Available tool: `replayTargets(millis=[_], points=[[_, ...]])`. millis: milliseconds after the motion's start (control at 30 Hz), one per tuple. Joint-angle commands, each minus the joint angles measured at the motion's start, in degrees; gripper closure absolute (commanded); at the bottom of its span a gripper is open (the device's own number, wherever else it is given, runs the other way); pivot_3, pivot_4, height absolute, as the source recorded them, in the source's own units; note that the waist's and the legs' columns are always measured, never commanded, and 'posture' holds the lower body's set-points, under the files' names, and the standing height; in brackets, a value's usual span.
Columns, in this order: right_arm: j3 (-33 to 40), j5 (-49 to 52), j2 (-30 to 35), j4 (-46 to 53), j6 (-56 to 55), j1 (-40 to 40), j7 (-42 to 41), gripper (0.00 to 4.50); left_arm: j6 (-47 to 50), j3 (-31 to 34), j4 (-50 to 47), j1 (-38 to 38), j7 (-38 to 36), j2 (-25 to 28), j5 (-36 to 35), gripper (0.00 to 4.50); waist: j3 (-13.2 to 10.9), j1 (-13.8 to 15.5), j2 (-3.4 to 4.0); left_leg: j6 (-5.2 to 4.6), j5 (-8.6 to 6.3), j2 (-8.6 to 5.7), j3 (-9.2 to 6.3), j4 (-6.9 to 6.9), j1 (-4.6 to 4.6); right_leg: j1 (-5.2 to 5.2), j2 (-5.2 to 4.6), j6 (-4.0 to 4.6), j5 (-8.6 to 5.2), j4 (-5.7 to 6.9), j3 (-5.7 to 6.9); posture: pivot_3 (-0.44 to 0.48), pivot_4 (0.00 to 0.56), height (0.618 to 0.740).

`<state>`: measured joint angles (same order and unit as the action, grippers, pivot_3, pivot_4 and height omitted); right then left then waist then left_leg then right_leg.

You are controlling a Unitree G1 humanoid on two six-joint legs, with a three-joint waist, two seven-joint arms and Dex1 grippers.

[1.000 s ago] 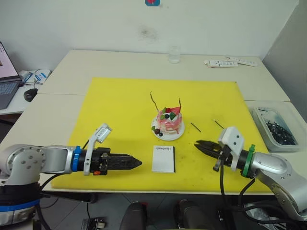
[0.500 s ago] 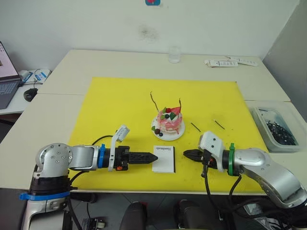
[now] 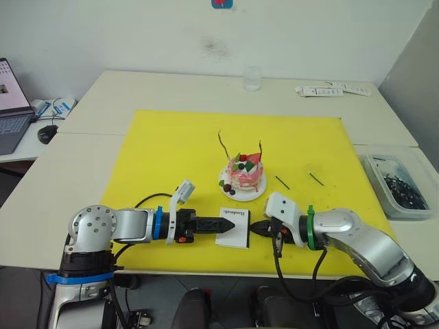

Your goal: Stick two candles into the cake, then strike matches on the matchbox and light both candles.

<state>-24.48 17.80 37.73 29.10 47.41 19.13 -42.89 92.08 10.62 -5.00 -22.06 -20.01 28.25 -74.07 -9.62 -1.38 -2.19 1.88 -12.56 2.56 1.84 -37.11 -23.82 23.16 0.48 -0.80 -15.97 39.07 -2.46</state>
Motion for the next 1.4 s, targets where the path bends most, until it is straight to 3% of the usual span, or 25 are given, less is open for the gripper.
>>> replayTargets(millis=[33,933,1033,1400], points=[[-1.1,-0.3,-1.2,0.6,-0.4,1.7,-1.0,4.47,0.4,-1.2,-0.9,1.0,0.5,-1.3,0.3,0.0,0.0,0.0,0.0,0.0,0.0,-0.01,0.0,0.0,0.0,0.0,-0.01,-0.01,0.01,-0.01,0.0,0.0,0.15,0.74],[-1.3,-4.5,-0.6,-1.7,-3.8,3.9,-3.7,4.47,0.4,-1.0,-1.0,3.0,1.7,-2.1,2.3,0.0,0.0,0.1,0.0,0.0,0.0,0.0,-0.01,0.03,0.0,0.0,-0.06,-0.01,0.0,-0.04,0.02,0.0,0.15,0.74],[-2.1,-5.1,-1.2,-2.5,-4.2,4.0,-3.5,4.5,0.4,-1.8,-1.6,3.4,1.9,-2.2,3.9,0.6,0.0,0.0,-0.01,0.0,0.0,-0.02,0.0,0.03,0.0,0.0,-0.06,-0.02,0.0,-0.04,0.01,0.0,0.15,0.74],[-1.9,-6.1,-2.5,-2.2,-4.1,3.9,-3.5,4.5,0.2,-1.1,-2.6,4.7,1.4,-3.1,6.7,3.97,0.0,-0.1,0.0,0.0,0.0,0.0,0.0,0.07,0.0,0.02,-0.06,-0.01,0.0,-0.06,0.01,0.0,0.15,0.74]])
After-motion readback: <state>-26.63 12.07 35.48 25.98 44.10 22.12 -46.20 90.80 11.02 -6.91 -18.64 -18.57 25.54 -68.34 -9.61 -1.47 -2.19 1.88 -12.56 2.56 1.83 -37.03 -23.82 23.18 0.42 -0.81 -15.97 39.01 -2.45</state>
